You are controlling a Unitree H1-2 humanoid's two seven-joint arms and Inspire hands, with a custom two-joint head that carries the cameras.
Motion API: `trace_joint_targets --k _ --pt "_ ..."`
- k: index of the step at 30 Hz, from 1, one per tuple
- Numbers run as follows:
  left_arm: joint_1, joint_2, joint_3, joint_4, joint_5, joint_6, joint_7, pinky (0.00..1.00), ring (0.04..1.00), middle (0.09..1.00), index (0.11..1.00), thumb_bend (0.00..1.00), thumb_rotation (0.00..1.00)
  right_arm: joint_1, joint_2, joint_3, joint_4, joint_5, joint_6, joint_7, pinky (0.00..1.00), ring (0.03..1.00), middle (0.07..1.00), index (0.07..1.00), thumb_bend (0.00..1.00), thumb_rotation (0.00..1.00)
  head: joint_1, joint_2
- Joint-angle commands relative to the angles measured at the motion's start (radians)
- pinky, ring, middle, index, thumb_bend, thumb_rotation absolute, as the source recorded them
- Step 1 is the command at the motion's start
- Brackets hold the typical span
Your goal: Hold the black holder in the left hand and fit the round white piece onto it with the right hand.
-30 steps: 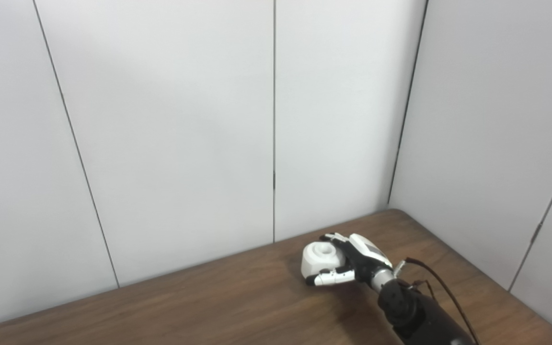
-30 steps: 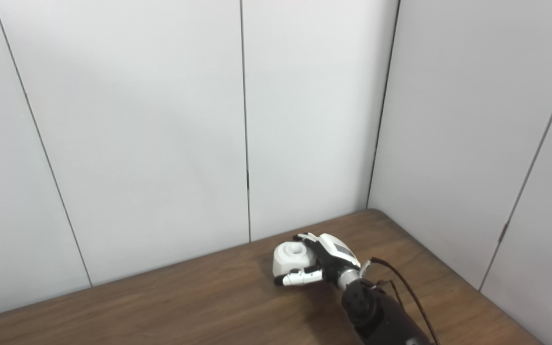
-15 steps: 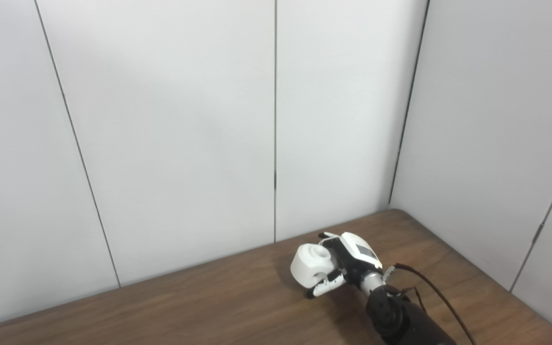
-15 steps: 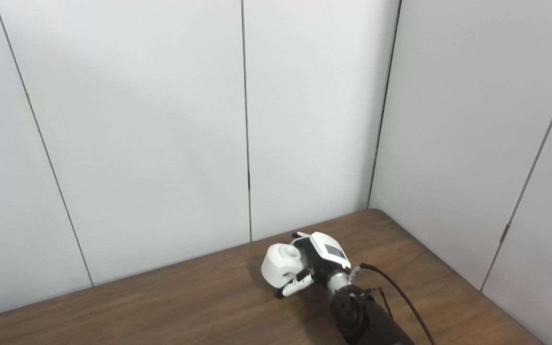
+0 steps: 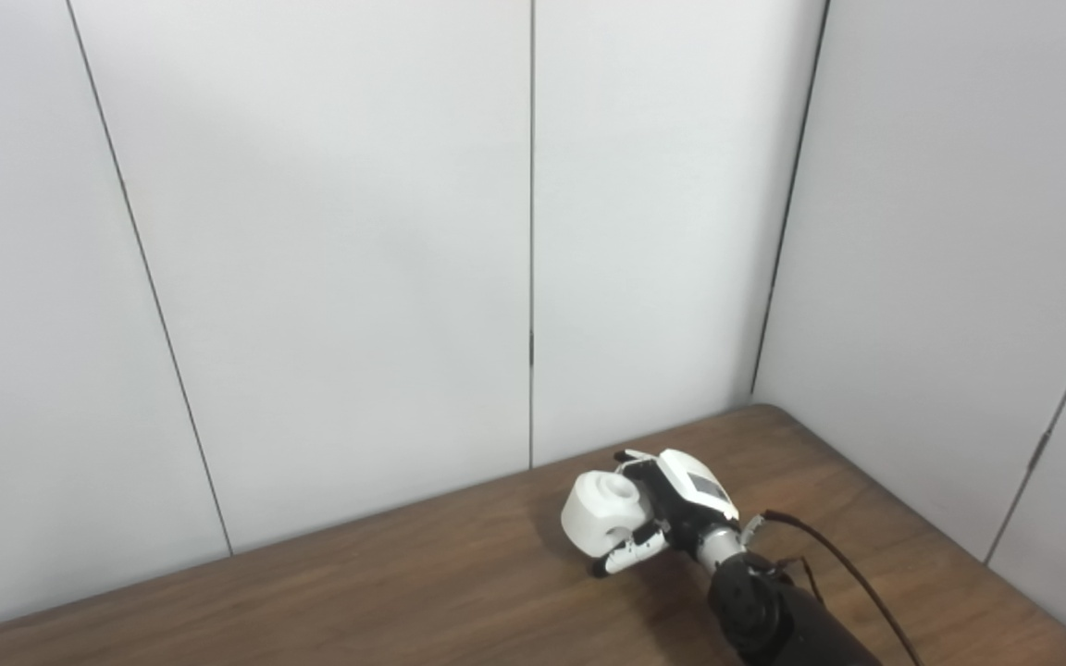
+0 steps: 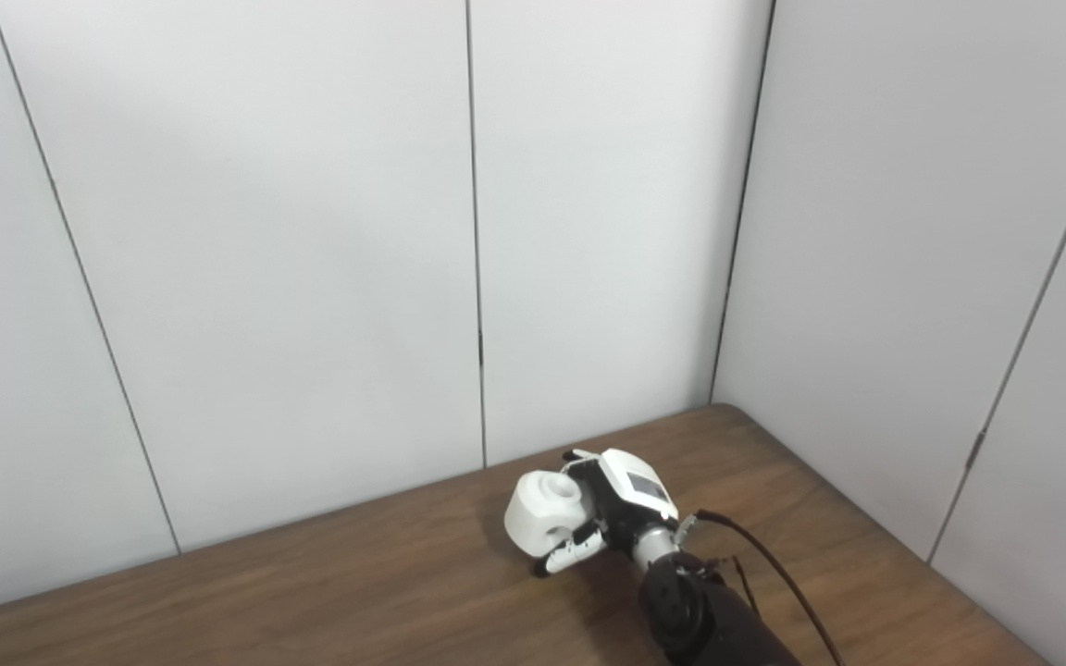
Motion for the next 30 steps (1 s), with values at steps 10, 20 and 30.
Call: trace_joint_targets --k 10,20,30 --pt "-0.019 0.027 0.004 -0.002 -0.003 -0.001 -0.012 1.00 0.968 0.942 0.478 0.51 0.04 0.007 -0.005 0.005 -0.184 -0.055 0.077 0.056 0.83 0.946 0.913 0.483 0.50 0.14 -0.008 0.014" --pt "-0.031 0.024 -0.001 -0.020 0.008 0.016 -0.021 1.00 0.964 0.936 0.478 0.51 0.04 0.030 0.011 0.026 -0.364 -0.116 0.137 0.127 0.81 0.947 0.911 0.483 0.50 0.14 0.021 0.036" --pt "-0.031 0.018 -0.008 -0.086 0.039 0.095 -0.055 1.00 0.968 0.936 0.479 0.51 0.04 0.031 0.040 0.056 -0.550 -0.183 0.206 0.238 0.82 0.958 0.916 0.482 0.50 0.14 0.089 0.070"
